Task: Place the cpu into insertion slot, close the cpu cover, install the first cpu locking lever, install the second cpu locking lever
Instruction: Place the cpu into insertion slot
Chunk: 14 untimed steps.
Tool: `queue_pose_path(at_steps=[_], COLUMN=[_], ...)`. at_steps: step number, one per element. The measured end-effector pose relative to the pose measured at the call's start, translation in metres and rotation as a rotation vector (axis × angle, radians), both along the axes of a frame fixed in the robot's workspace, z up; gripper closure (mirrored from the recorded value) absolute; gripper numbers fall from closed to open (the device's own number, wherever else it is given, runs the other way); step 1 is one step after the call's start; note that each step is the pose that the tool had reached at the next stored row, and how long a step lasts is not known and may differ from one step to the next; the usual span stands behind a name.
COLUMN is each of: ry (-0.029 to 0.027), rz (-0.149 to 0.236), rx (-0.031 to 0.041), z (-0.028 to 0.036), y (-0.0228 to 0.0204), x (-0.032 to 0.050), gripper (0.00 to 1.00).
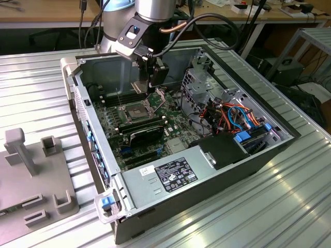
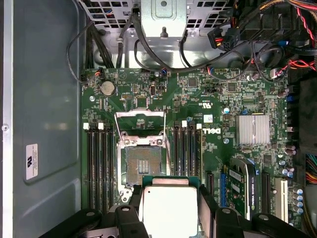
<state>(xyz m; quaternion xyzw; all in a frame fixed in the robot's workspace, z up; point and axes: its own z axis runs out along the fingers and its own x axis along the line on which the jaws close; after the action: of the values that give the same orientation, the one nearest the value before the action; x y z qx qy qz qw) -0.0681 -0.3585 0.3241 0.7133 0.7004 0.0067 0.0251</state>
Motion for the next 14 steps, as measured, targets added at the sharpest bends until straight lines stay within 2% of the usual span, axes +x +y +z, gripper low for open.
queue_pose_path(at_steps=[2,5,6,7,9,14], ry=[-0.0001,0.0000,0.0001,-0.0001,0.0000,0.0000], rz=[0.001,0.001,0.001,0.002,0.002,0.003], rx=[0.0002,0.0000,-0.0002,0.0000,0.0002,0.0000], z=[-0.0006,-0.0152,-0.0250,-0.0369,-0.0412,-0.0454], y=[0.0000,0.0006,0.0031,0.0168,0.0233,0.0303], x=[0.0000,0.0000,0.0001,0.0003,0.0003,0.0003], gripper=[0.47,0.47,0.47,0.47,0.47,0.47])
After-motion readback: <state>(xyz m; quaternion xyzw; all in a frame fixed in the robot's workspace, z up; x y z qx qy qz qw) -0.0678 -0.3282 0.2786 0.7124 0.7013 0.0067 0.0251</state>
